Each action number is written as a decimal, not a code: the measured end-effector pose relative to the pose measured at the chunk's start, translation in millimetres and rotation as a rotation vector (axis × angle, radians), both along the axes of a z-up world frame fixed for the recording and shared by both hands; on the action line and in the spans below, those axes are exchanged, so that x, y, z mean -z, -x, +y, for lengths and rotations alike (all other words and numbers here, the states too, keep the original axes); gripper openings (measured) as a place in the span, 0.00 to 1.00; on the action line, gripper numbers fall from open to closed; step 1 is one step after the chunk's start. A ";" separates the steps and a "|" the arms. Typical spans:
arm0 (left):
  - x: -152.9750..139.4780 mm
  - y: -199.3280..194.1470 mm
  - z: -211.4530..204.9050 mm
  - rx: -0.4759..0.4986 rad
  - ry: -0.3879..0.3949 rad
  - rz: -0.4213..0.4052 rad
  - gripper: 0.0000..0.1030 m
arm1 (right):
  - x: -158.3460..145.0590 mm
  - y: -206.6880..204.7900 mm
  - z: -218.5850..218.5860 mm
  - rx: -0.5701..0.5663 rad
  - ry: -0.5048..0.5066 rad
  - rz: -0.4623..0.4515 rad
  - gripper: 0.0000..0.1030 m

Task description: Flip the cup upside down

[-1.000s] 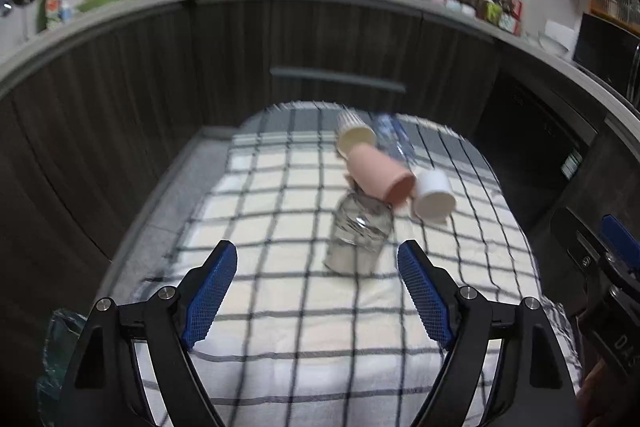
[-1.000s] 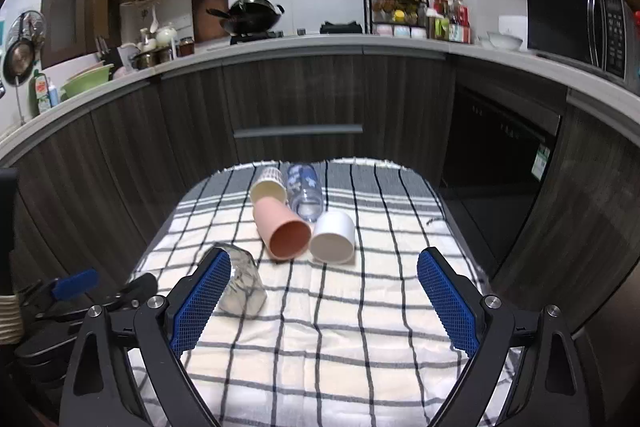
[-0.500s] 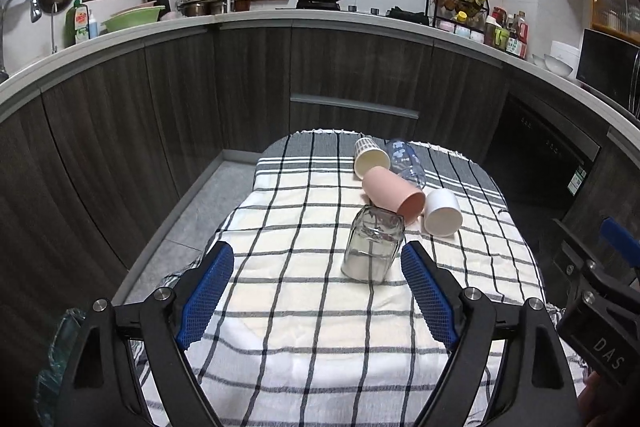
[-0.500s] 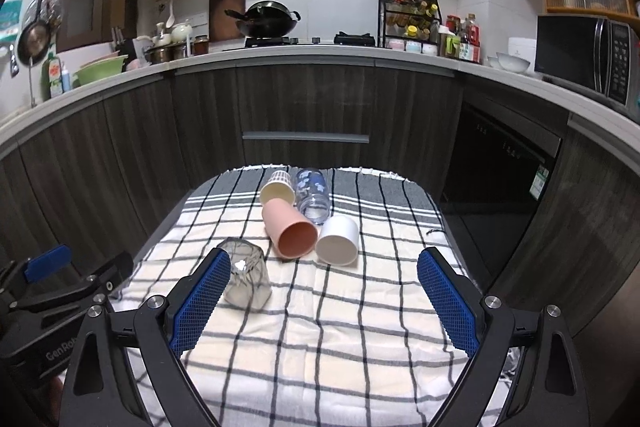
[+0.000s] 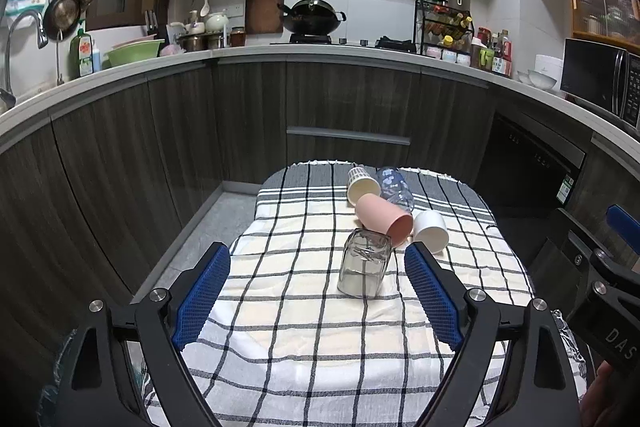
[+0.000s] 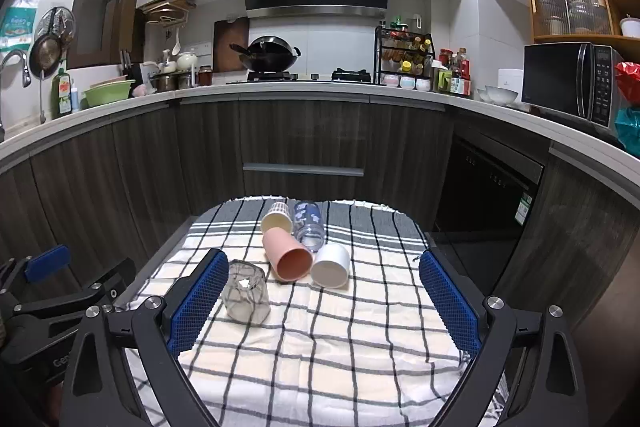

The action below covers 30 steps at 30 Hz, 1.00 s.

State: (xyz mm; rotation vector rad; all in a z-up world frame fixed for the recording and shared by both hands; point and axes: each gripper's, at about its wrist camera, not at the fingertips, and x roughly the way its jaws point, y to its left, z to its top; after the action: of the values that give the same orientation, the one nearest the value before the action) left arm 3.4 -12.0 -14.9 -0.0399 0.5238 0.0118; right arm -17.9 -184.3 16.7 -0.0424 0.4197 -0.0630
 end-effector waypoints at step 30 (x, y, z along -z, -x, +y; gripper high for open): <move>2.9 -0.6 -3.2 0.000 -0.002 0.007 0.87 | 2.5 -0.7 -3.2 0.012 -0.019 0.018 0.93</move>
State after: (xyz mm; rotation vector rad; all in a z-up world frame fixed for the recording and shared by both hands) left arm 4.0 -15.2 -17.8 -0.0381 0.5309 0.0119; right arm -17.3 -187.5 14.2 -0.0222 0.4381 -0.0701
